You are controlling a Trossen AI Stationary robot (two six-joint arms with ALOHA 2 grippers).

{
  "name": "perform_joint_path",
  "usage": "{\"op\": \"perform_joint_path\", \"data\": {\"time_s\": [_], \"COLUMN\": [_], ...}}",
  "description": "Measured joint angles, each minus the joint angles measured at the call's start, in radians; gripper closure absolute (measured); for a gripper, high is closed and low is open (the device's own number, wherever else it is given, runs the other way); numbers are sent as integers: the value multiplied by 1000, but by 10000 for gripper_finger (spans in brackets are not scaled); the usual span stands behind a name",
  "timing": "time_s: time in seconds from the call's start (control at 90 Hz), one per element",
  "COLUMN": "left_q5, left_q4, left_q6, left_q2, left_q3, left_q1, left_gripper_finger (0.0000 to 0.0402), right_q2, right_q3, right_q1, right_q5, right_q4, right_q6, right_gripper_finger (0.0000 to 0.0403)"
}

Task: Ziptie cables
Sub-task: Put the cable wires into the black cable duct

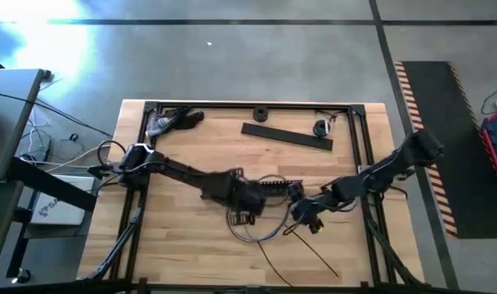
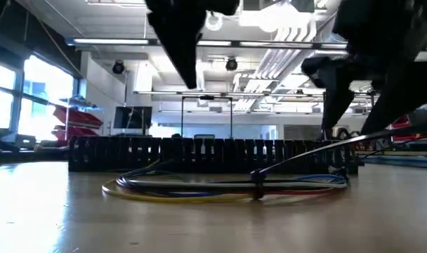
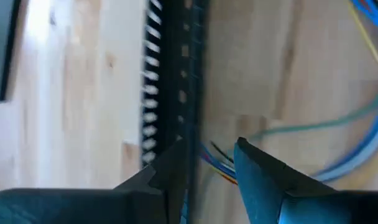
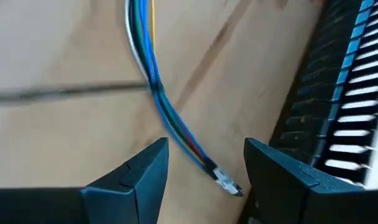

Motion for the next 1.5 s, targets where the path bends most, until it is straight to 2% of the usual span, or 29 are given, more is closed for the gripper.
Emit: {"op": "perform_joint_path", "data": {"time_s": [0.133, 0.278, 0.422, 0.511, 0.556, 0.656, 0.833, 0.989, 1.144, 1.256, 1.378, 1.5], "left_q5": [35, 14, -43, -113, -162, -276, -428, -468, -463, -405, -356, -338], "left_q4": [28, 51, 125, 152, 147, 148, 153, 164, 222, 304, 474, 618], "left_q6": [-114, -197, -252, -303, -339, -400, -428, -456, -375, -224, -30, 27], "left_q2": [0, 0, 0, 0, 1, 1, 1, 1, 1, 1, -1, 0], "left_q3": [-26, -38, -82, -108, -110, -106, -97, -97, -97, -99, -164, -254], "left_q1": [-71, -142, -192, -210, -217, -241, -289, -296, -305, -307, -305, -295], "left_gripper_finger": [309, 320, 323, 323, 323, 323, 323, 323, 303, 279, 254, 237], "right_q2": [92, 175, 225, 230, 227, 225, 215, 214, 214, 213, 213, 213], "right_q3": [36, 69, 110, 135, 158, 236, 474, 693, 877, 977, 1065, 1107], "right_q1": [-66, -115, -120, -97, -80, -41, 39, 103, 142, 167, 182, 186], "right_q5": [-58, -74, -94, -99, -89, -93, -70, 0, 70, 121, 174, 204], "right_q4": [-23, -81, -179, -231, -260, -384, -617, -764, -926, -1027, -1131, -1186], "right_q6": [-123, -191, -195, -187, -165, -82, -10, 26, 96, 143, 203, 245], "right_gripper_finger": [219, 253, 320, 376, 390, 393, 400, 402, 402, 402, 402, 402]}}
